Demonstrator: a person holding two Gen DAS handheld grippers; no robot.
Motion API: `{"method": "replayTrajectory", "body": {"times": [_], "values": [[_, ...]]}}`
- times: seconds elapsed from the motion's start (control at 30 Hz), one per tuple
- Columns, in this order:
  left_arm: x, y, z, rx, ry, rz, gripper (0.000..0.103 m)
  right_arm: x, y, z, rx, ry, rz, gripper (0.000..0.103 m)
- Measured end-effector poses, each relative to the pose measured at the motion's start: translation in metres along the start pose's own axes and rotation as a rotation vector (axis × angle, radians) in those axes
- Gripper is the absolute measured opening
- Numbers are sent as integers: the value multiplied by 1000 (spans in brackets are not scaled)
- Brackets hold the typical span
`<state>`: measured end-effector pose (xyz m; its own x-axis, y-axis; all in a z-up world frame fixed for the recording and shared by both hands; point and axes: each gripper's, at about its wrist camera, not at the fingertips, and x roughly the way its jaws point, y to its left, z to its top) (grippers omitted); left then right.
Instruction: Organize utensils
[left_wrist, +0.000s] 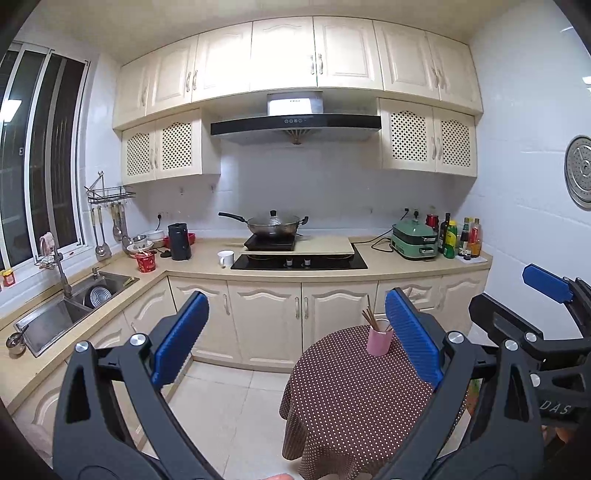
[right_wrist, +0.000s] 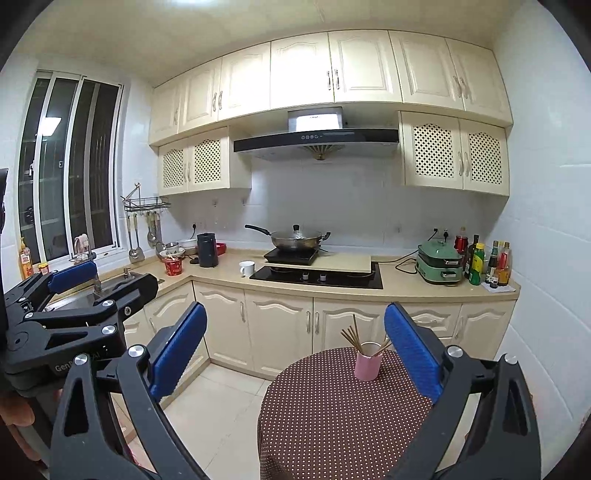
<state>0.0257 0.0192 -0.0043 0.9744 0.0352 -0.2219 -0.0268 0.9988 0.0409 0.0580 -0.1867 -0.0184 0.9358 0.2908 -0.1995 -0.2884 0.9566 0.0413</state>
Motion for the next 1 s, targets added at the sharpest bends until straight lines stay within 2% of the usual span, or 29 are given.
{"method": "replayTrajectory", "body": {"times": [1.0], "values": [[6,-9,5,11,-7,8,95,2,-6,3,8,7,10,95]]}}
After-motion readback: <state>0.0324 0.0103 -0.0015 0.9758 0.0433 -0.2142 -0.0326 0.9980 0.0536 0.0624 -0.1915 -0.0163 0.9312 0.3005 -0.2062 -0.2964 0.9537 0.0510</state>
